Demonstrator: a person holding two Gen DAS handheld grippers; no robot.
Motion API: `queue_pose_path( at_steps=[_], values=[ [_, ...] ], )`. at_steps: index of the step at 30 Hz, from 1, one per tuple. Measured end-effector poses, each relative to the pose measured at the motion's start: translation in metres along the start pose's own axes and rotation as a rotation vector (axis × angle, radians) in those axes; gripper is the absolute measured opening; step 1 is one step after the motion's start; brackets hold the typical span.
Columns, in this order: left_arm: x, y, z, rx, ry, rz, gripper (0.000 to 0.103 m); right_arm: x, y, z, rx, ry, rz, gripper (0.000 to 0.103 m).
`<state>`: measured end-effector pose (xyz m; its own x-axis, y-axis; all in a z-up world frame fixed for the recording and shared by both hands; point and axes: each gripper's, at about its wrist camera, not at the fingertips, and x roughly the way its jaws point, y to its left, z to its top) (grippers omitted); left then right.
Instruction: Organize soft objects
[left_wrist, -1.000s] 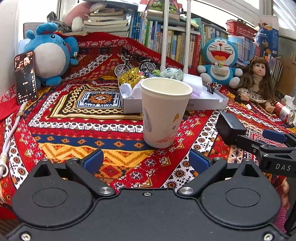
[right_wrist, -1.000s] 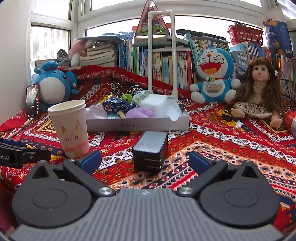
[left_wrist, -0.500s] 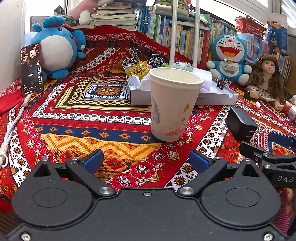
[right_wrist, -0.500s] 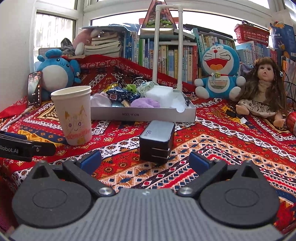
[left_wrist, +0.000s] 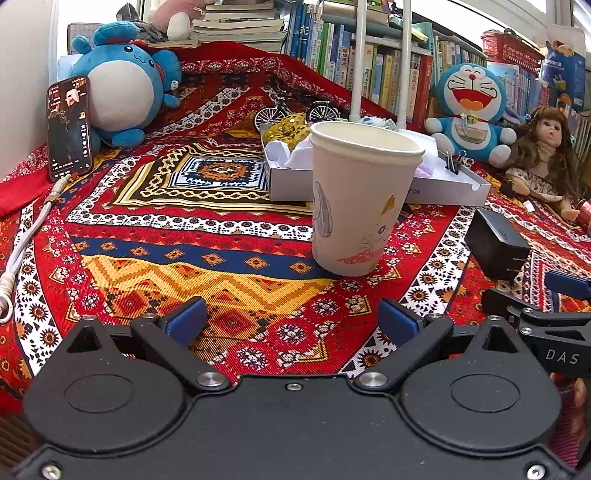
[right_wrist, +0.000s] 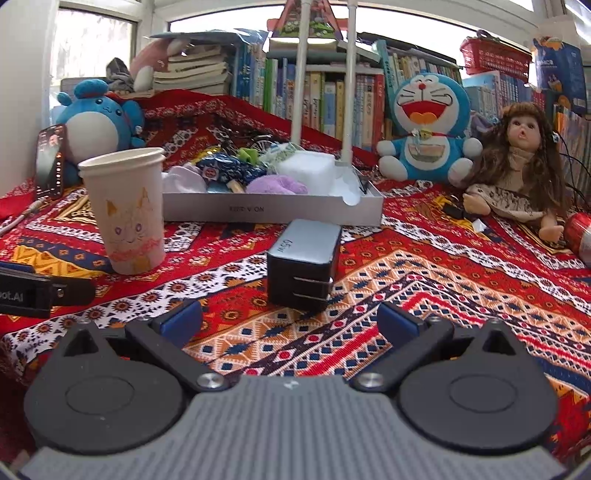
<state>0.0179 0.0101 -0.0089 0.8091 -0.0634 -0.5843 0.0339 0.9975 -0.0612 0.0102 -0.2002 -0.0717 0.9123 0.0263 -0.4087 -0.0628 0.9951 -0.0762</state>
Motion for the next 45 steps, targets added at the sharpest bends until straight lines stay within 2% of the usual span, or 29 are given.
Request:
queue_pose_path(
  at_steps=[10, 45],
  values=[
    [0.01, -0.005, 0.0, 0.035, -0.015, 0.041, 0.101, 0.01, 0.0, 0.0, 0.011, 0.026, -0.027, 0.103],
    [0.02, -0.006, 0.003, 0.034, -0.013, 0.059, 0.103, 0.017, 0.002, 0.001, 0.015, 0.044, -0.006, 0.103]
  ],
)
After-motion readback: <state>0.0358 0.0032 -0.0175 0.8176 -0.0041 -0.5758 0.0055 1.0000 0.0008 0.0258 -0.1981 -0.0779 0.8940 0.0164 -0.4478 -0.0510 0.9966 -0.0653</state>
